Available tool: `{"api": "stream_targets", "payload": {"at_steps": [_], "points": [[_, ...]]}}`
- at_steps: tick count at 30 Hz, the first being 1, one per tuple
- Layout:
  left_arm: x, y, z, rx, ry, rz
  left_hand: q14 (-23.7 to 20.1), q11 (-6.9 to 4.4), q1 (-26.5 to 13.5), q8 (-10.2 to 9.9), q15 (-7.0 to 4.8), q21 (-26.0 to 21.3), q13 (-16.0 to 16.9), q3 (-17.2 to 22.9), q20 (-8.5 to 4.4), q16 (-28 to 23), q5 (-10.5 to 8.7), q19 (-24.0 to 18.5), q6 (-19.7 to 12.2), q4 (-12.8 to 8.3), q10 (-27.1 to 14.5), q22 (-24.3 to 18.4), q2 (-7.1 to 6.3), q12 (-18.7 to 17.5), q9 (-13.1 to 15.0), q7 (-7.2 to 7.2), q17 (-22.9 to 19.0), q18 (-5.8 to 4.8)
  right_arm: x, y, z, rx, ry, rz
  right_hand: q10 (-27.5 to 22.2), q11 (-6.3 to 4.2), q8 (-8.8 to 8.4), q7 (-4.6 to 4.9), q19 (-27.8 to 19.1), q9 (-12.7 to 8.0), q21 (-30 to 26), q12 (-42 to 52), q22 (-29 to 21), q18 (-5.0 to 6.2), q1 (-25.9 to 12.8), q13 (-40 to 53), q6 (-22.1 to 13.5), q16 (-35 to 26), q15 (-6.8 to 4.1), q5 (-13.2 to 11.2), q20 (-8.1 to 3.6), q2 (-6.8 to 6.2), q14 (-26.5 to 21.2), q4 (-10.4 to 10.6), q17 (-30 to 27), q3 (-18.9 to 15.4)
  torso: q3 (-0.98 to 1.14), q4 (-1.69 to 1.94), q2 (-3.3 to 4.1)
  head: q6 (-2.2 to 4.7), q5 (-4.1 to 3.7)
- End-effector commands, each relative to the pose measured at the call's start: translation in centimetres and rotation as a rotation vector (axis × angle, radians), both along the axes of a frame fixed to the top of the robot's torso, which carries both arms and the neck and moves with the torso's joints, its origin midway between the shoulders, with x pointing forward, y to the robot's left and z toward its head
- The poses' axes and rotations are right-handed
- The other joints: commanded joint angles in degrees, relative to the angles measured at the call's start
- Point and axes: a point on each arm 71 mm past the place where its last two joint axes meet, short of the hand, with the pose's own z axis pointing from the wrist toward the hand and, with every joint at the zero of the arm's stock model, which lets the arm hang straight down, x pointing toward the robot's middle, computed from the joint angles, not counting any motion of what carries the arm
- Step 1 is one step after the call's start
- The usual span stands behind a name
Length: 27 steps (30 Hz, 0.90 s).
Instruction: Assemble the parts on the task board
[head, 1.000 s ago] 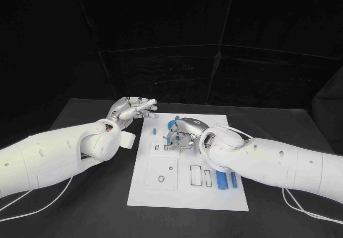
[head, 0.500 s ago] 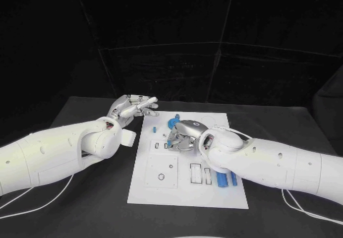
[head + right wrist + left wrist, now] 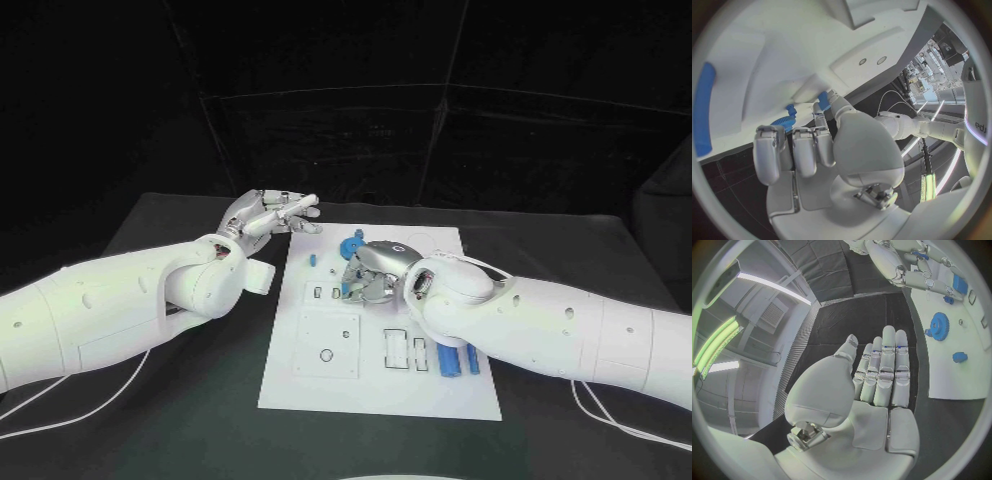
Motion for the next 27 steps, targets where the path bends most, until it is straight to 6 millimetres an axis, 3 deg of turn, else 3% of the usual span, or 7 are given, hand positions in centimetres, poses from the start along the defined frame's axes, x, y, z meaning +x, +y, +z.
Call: {"api": "stream_targets", "payload": {"at_steps": [1, 18, 27], "points": [[-0.03, -0.18, 0.16, -0.009, -0.005, -0.015, 0.1, -0.05, -0.5, -0.1, -0.18, -0.2, -0.1, -0.3, 0.06, -0.2, -0.03, 0.4, 0.0, 0.0, 0.3, -0.1, 0.05, -0.3, 0.0, 0.01, 0.1, 0.31, -0.07, -0.17, -0.50, -0.043, 0.021, 0.002, 2.4, 0.17, -0.50, 0.16, 3.9, -0.1, 0.2, -0.3, 12.2, -0.58, -0.1, 10.6, -0.7, 0.0, 0.06, 0.2, -0.19, -0.60, 5.0, 0.0, 9.8, -0.3, 0.00, 0.00, 0.02, -0.04, 0.04], [-0.05, -0.19, 0.13, -0.009, 0.000, -0.017, 0.1, -0.05, -0.5, -0.1, -0.18, -0.2, -0.1, -0.3, 0.06, -0.2, -0.03, 0.4, 0.0, 0.0, 0.3, -0.1, 0.05, -0.3, 0.0, 0.01, 0.1, 0.31, -0.19, 0.01, -0.55, -0.053, 0.022, -0.007, 2.1, 0.43, -0.88, 0.45, 3.9, -0.2, 0.1, -0.7, 12.1, -0.56, -0.5, 10.3, -1.2, -0.1, 0.29, 0.1, 0.02, -1.06, 5.0, 0.0, 9.7, -0.4, -0.01, -0.03, -0.01, -0.16, 0.08], [-0.05, -0.21, 0.10, -0.008, 0.005, -0.020, 0.0, -0.05, -0.5, -0.1, -0.17, -0.2, -0.1, -0.3, 0.07, -0.2, -0.02, 0.3, 0.0, 0.0, 0.3, -0.1, 0.10, -0.4, 0.0, 0.00, 0.1, 0.31, -0.13, 0.14, -0.58, -0.057, 0.021, -0.018, 1.2, 1.12, -2.04, 1.24, 3.3, -0.4, -0.2, -1.9, 11.4, -0.39, -1.3, 9.2, -3.2, -0.3, 0.87, -0.3, 0.53, -1.84, 4.9, 0.2, 9.2, -0.7, 0.01, 0.04, -0.01, -0.07, 0.03]]}}
